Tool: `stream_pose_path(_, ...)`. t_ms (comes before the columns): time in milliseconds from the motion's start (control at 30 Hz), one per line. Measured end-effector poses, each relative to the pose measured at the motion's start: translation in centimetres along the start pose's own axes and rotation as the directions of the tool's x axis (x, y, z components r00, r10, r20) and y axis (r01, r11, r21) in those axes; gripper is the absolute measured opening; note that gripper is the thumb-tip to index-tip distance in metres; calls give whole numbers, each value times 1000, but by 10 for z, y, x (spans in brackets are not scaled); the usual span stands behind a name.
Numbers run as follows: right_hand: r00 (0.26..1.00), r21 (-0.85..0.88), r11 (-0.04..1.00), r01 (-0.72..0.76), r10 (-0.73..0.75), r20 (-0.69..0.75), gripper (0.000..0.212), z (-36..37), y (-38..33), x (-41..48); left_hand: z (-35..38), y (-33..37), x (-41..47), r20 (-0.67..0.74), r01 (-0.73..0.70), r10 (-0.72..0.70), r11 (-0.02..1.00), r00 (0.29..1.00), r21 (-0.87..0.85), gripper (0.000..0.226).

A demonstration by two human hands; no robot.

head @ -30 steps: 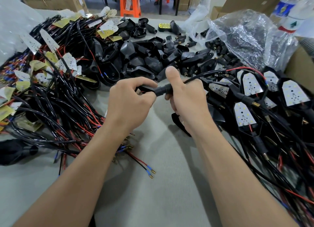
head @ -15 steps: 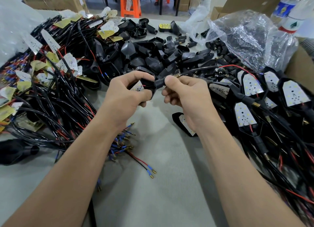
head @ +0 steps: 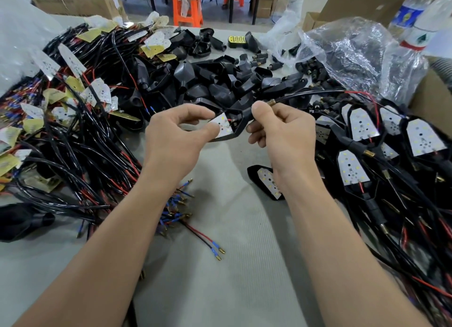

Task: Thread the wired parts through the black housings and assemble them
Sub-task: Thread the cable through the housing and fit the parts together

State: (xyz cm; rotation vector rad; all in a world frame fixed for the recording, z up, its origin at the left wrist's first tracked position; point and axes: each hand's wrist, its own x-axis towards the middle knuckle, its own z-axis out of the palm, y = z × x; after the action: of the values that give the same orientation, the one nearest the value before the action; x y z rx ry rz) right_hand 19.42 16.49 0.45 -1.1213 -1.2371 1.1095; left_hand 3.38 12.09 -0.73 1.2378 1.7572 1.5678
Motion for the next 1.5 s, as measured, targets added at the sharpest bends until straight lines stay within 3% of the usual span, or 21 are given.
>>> stream_pose_path(100,1000,-20,1000,-6,6,-12,30,0,3,-1,-2,-1,1,-21,4,-4,1000,1000,-7,14)
stream_pose_path(233,1000,-19,1000,-8,8,10,28,-1,5,-1,-3,6,-2,2,18,-18,987,1000,-159,16)
stream_pose_path(367,999,14,1000,-10,9,52,17,0,6,0,-1,10,-1,97,162,-138,937,986,-309,27)
stream_pose_path(533,986,82,995,-64,51,156,16,0,8,3,-1,6,5,171,345,-301,855,938,-386,17)
stream_pose_path(667,995,79,997,-22,14,101,14,2,9,2,-5,6,7,229,402,-332,796,915,-452,11)
stream_pose_path(733,995,-46,997,67,-63,78,12,3,10,2,-5,7,4,215,329,-263,864,940,-380,13)
stream_pose_path(800,990,-145,983,113,-100,99,12,3,12,0,-2,5,0,144,121,-108,989,984,-90,21)
stream_pose_path(867,993,-140,987,83,-70,94,15,4,13,-1,1,3,-4,54,-51,42,979,998,196,26)
stream_pose_path(1033,999,-32,999,34,-33,44,16,4,10,0,-4,0,-3,-156,-101,151,952,976,290,24)
stream_pose_path(1200,998,-66,997,44,-41,51,13,2,10,-1,-8,-1,-2,-79,-173,219,907,973,383,14)
stream_pose_path(1300,995,-185,978,92,-85,43,10,1,11,1,-11,-2,5,-38,-8,15,983,999,181,18)
stream_pose_path(1400,996,-36,998,44,-41,74,12,3,10,1,-5,-3,8,25,196,-195,973,981,-123,29)
stream_pose_path(1500,990,94,995,-32,19,138,11,2,8,3,-3,-4,7,21,219,-220,952,975,-215,26)
